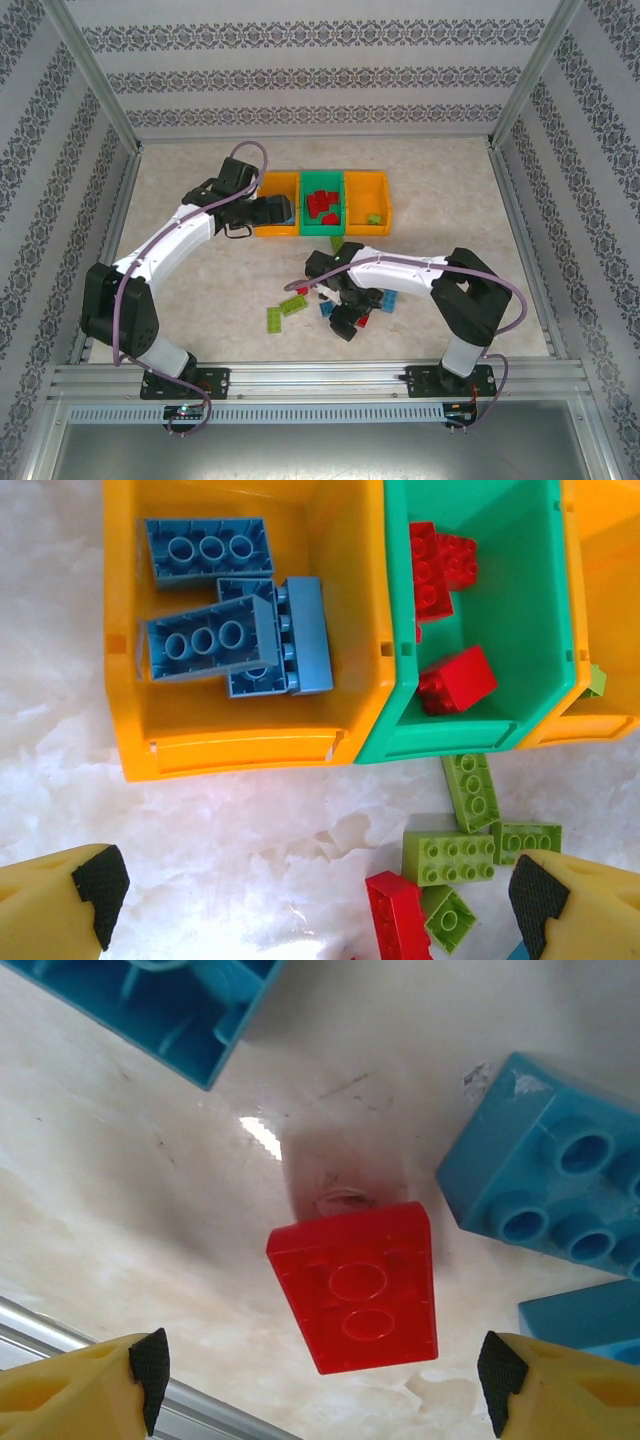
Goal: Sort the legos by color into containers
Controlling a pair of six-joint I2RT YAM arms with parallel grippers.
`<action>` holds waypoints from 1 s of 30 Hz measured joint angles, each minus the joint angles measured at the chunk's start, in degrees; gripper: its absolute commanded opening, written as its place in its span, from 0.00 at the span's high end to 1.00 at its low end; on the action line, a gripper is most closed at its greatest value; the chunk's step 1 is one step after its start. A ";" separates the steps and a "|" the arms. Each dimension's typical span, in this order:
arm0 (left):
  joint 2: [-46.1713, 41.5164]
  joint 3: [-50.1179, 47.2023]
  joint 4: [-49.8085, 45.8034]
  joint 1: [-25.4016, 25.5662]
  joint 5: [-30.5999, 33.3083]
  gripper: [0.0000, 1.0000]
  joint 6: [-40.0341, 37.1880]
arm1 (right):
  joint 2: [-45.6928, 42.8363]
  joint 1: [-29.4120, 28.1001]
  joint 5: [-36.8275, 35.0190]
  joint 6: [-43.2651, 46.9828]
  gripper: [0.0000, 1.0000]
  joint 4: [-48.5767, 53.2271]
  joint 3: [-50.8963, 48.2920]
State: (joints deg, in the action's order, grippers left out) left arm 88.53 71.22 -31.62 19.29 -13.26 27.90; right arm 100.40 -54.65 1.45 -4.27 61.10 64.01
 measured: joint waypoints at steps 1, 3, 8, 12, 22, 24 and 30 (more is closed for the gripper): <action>-0.11 -0.26 0.20 -0.26 -0.28 0.00 0.20 | 0.76 0.11 0.00 0.52 0.19 0.24 0.37; -0.20 -0.39 0.50 -0.57 -0.74 0.01 0.63 | 2.49 0.37 -0.09 1.62 0.20 0.39 0.92; -0.98 -1.09 1.31 -0.79 -1.60 0.01 1.07 | 5.16 1.33 -0.31 3.89 0.25 0.83 1.14; -1.22 -1.25 1.36 -1.07 -1.75 0.01 1.11 | 5.77 1.79 -0.94 5.51 0.33 1.25 2.23; -1.84 -1.27 1.36 -1.42 -1.75 0.00 1.36 | 6.32 1.79 -2.51 6.56 0.56 0.13 3.78; -1.86 -1.31 1.36 -1.46 -1.75 0.01 1.53 | 6.29 1.79 -2.73 6.88 0.59 0.13 3.78; -1.90 -1.75 1.49 -1.81 -1.75 0.01 2.12 | 6.03 1.79 -2.91 7.28 0.65 0.15 3.78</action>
State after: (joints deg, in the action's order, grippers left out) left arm 86.63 69.47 -30.13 17.47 -15.00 30.02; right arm 106.43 -52.86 -1.45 3.01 61.25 67.79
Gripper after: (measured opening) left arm 0.994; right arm 0.369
